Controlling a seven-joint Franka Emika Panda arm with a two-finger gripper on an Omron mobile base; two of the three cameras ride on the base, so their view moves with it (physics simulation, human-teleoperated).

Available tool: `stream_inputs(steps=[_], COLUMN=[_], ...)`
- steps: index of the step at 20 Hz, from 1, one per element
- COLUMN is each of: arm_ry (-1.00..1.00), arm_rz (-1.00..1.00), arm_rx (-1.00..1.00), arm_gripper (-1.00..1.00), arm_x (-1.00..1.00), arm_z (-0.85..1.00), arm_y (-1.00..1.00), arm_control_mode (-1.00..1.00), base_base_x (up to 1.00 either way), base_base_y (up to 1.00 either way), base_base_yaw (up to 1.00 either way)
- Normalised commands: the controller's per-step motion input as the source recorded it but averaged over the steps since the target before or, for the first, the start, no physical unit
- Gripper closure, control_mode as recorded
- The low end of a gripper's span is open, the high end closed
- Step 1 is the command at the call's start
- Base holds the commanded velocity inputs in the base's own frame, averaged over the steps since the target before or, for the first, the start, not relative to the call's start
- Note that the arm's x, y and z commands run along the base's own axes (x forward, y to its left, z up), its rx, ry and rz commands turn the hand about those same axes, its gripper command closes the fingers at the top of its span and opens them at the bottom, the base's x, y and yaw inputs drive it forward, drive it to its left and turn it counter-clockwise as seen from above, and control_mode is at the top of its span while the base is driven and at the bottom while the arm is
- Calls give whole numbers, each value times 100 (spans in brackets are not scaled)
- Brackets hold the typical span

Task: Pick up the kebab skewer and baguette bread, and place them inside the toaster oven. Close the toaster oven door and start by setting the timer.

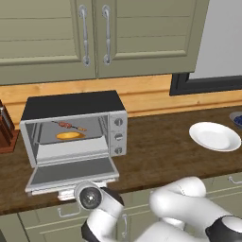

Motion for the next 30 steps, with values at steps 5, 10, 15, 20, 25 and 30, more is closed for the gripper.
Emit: stream_inputs(steps=[5, 10, 15, 20, 25, 30], arm_ry=[-9, -1, -5, -2, 0, 0], arm_rz=[0, 0, 0, 0, 0, 0], arm_rx=[0, 0, 0, 0, 0, 0], arm_gripper=[-100, -100, -100, -100, -100, -100], arm_x=[100, 100, 100, 95, 47, 43], arm_z=[31, 39, 11, 0, 10, 2], arm_y=[-17, -8, -7, -4, -12, -12], arm_control_mode=[-100, -100, -100, -100, -100, -100], base_base_x=[0, 0, 0, 0, 0, 0], base_base_y=[0, 0, 0, 0, 0, 0], base_base_yaw=[0, 0, 0, 0, 0, 0])
